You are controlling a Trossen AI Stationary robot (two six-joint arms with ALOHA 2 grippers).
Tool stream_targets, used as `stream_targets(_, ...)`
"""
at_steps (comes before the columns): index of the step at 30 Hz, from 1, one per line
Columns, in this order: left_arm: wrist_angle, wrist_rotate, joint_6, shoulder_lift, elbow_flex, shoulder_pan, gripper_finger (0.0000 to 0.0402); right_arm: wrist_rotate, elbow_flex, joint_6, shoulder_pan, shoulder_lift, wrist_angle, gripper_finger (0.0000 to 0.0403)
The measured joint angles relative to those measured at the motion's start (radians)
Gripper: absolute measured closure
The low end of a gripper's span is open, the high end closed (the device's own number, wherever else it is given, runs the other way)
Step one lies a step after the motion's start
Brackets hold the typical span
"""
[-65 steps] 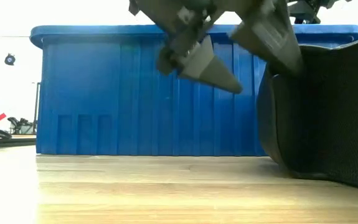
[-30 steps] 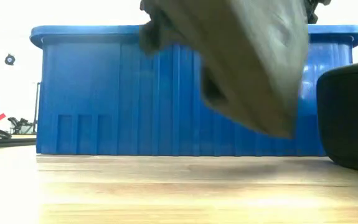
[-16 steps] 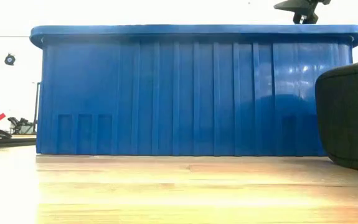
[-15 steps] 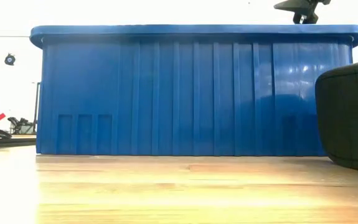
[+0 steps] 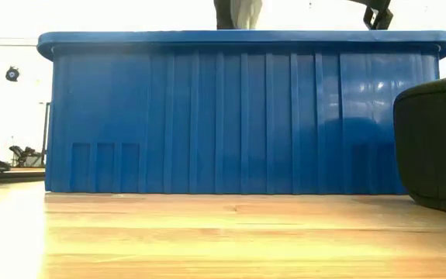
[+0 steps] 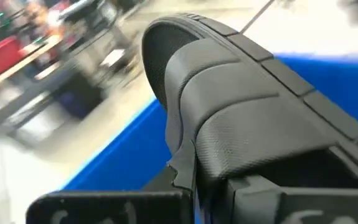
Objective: Pick and place slides into bin
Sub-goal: Put the black slipper into the blue bin
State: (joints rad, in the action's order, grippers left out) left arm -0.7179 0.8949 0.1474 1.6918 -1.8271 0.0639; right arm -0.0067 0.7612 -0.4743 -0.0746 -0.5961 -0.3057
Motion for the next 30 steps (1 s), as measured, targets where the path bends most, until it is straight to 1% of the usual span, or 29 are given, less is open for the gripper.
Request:
stream_targets(4, -0.059, -0.080, -0.004, 0.072, -0.001, -0.109, 0.0400, 0.001, 0.000, -0.029, -0.001, 0.001, 0.047, 0.0291)
stream_targets(7, -0.044, -0.163, -0.006, 0.131, -0.003, -0.167, 0.0400, 0.000, 0.000, -0.039, 0.001, 0.010, 0.069, 0.0291)
stream_targets(9, -0.053, -0.179, -0.027, 0.166, -0.003, -0.195, 0.0400, 0.000, 0.000, -0.054, 0.002, 0.015, 0.075, 0.0291)
stream_targets(15, -0.049, -0.150, -0.208, 0.280, -0.007, -0.238, 0.0400, 0.007, 0.000, -0.054, 0.002, 0.026, 0.113, 0.0291)
stream_targets(18, -0.054, -0.139, -0.259, 0.344, -0.018, -0.250, 0.0400, 0.007, 0.000, -0.053, 0.002, 0.026, 0.131, 0.0291)
stream_targets(23, -0.051, -0.018, -0.266, 0.434, -0.063, -0.262, 0.0400, 0.008, 0.000, -0.053, 0.002, 0.026, 0.141, 0.0291)
stream_targets(30, -0.051, -0.005, -0.266, 0.517, -0.106, -0.279, 0.0400, 0.008, 0.000, -0.052, 0.002, 0.026, 0.141, 0.0291)
